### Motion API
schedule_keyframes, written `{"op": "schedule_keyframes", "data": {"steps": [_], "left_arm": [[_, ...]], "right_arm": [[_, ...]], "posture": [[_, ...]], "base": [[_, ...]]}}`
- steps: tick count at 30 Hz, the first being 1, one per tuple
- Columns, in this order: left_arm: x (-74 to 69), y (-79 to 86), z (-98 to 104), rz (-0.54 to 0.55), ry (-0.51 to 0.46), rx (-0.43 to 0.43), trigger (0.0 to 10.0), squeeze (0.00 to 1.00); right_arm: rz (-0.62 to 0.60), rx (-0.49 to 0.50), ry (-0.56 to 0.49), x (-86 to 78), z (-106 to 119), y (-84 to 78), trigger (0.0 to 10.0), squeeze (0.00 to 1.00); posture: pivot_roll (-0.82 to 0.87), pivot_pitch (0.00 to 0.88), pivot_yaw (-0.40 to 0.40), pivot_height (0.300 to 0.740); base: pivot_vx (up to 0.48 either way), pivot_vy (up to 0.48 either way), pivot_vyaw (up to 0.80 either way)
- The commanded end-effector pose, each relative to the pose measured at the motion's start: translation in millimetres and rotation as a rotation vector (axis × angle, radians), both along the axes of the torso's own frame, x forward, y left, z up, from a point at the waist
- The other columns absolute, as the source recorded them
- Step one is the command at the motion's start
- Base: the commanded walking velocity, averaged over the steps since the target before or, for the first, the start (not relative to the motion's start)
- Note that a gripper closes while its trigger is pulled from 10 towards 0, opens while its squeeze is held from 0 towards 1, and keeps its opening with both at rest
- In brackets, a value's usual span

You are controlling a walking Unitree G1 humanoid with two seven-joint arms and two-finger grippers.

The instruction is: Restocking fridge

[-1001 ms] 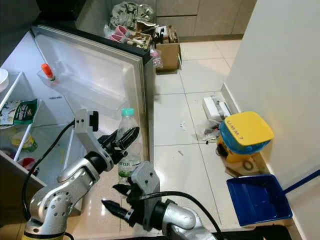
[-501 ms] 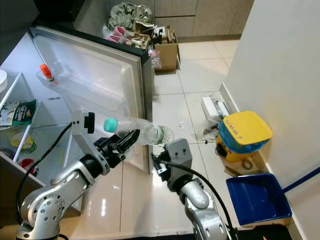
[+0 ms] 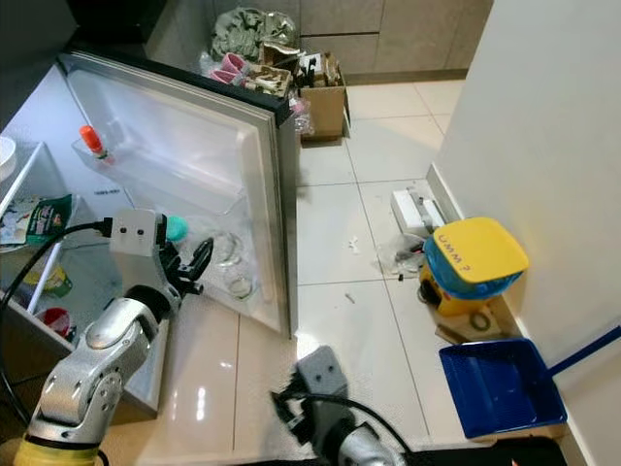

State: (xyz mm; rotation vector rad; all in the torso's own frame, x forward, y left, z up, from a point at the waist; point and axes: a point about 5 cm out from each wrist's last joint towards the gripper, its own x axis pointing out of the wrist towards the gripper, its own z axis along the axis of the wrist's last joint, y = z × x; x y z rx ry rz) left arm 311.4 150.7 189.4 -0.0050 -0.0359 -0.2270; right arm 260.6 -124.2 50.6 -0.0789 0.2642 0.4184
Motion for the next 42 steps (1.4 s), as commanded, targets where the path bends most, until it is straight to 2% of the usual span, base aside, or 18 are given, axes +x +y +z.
{"op": "schedule_keyframes", "data": {"steps": [1,2,4,5,6,8,9,11,15,18,20,21,24,30,36,42], "left_arm": [[-3.6,13.5,-23,-0.003,0.092,0.021,10.0,0.00],[-3.6,13.5,-23,-0.003,0.092,0.021,10.0,0.00],[-10.3,20.1,-49,0.000,0.233,-0.079,10.0,0.00],[-13.7,21.1,-59,-0.001,0.282,-0.113,10.0,0.00],[-13.7,21.1,-59,-0.001,0.282,-0.113,10.0,0.00],[-20.2,21.7,-73,-0.001,0.328,-0.075,10.0,0.00],[-20.2,21.7,-73,-0.001,0.328,-0.075,10.0,0.00],[-24.6,23.9,-82,0.012,0.345,-0.021,10.0,0.00],[-28.6,26.8,-90,0.026,0.369,-0.009,10.0,0.00],[-32.6,23.6,-96,0.014,0.384,-0.030,10.0,0.00],[-32.6,23.6,-96,0.014,0.384,-0.030,10.0,0.00],[-36.2,19.3,-99,0.004,0.374,0.005,10.0,0.00],[-38.1,17.5,-102,0.000,0.369,0.035,10.0,0.00],[-38.4,21.6,-111,0.036,0.385,0.069,10.0,0.00],[-33.1,25.2,-108,0.074,0.325,0.132,10.0,0.00],[-30.5,24.4,-108,0.080,0.306,0.139,10.0,0.00]], "right_arm": [[-0.199,-0.085,0.017,3.1,-12,-36.4,10.0,0.00],[-0.199,-0.085,0.017,3.1,-12,-36.4,10.0,0.00],[-0.511,-0.082,-0.045,13.3,1,-85.7,10.0,0.00],[-0.606,-0.080,-0.084,15.5,9,-102.8,10.0,0.00],[-0.606,-0.080,-0.084,15.5,9,-102.8,10.0,0.00],[-0.683,-0.111,-0.175,20.1,30,-123.6,10.0,0.00],[-0.683,-0.111,-0.175,20.1,30,-123.6,10.0,0.00],[-0.688,-0.134,-0.254,24.7,47,-131.0,10.0,0.00],[-0.679,-0.106,-0.320,33.1,61,-127.8,10.0,0.00],[-0.642,-0.099,-0.354,38.8,65,-112.2,10.0,0.00],[-0.642,-0.099,-0.354,38.8,65,-112.2,10.0,0.00],[-0.636,-0.091,-0.369,41.1,65,-101.1,10.0,0.00],[-0.630,-0.077,-0.379,42.1,65,-94.8,10.0,0.00],[-0.617,-0.049,-0.383,43.3,65,-89.9,10.0,0.00],[-0.609,-0.043,-0.374,43.8,62,-88.0,10.0,0.00],[-0.606,-0.043,-0.373,43.8,61,-86.9,10.0,0.00]], "posture": [[-0.12,0.216,0.093,0.707],[-0.12,0.216,0.093,0.707],[-0.12,0.217,0.095,0.707],[-0.12,0.216,0.096,0.707],[-0.12,0.216,0.096,0.707],[-0.12,0.215,0.091,0.707],[-0.12,0.215,0.091,0.707],[-0.12,0.215,0.090,0.707],[-0.13,0.209,0.089,0.707],[-0.12,0.194,0.089,0.707],[-0.12,0.194,0.089,0.707],[-0.12,0.177,0.092,0.707],[-0.12,0.173,0.091,0.707],[-0.12,0.162,0.093,0.707],[-0.13,0.153,0.090,0.707],[-0.14,0.147,0.089,0.707]], "base": [[0.000,0.000,0.00],[0.000,0.000,0.00],[0.000,0.000,0.00],[0.000,0.000,0.00],[0.000,0.000,0.00],[0.000,0.000,0.00],[0.000,0.000,0.00],[0.000,0.000,0.00],[0.000,0.000,0.00],[0.000,0.000,0.00],[0.000,0.000,0.00],[0.000,0.000,0.00],[0.000,0.000,0.00],[0.000,0.000,0.00],[0.000,0.000,0.00],[0.000,0.000,0.00]]}}
